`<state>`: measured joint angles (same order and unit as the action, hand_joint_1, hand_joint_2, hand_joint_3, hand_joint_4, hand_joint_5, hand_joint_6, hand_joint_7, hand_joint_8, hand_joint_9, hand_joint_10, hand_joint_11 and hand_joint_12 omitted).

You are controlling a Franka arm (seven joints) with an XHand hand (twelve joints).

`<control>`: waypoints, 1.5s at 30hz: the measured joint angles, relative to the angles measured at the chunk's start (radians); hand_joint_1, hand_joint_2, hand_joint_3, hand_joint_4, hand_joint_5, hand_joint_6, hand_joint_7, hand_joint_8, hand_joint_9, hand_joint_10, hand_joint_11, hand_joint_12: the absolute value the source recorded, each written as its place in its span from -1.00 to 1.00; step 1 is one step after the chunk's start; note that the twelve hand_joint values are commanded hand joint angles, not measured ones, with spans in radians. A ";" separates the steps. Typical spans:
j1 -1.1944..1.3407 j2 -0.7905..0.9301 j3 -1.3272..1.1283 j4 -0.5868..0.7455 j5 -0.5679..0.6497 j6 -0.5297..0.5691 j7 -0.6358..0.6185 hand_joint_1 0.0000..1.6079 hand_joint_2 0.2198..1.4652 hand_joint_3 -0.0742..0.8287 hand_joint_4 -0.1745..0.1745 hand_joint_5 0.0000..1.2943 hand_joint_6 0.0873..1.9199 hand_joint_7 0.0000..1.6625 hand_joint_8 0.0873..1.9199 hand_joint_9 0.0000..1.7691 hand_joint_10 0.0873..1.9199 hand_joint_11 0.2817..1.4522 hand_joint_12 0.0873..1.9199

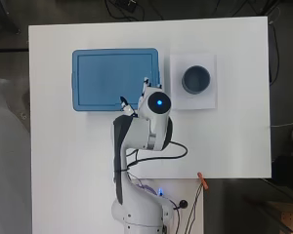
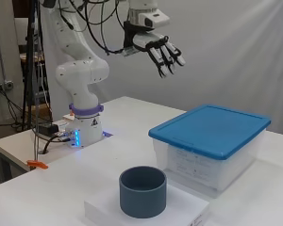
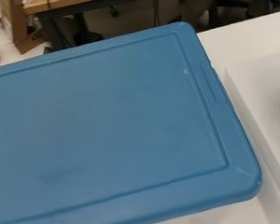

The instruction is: Teleoperate dual arm-hand system to remove items from a box

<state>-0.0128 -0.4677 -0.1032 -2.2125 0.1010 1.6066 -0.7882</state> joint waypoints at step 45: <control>-0.060 0.223 -0.177 -0.138 0.153 0.250 0.113 -0.80 0.02 -0.82 -0.35 -0.85 -1.00 -0.72 -1.00 -0.54 -1.00 -0.68 -1.00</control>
<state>-0.0724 -0.2452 -0.2804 -2.3505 0.2535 1.8570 -0.6754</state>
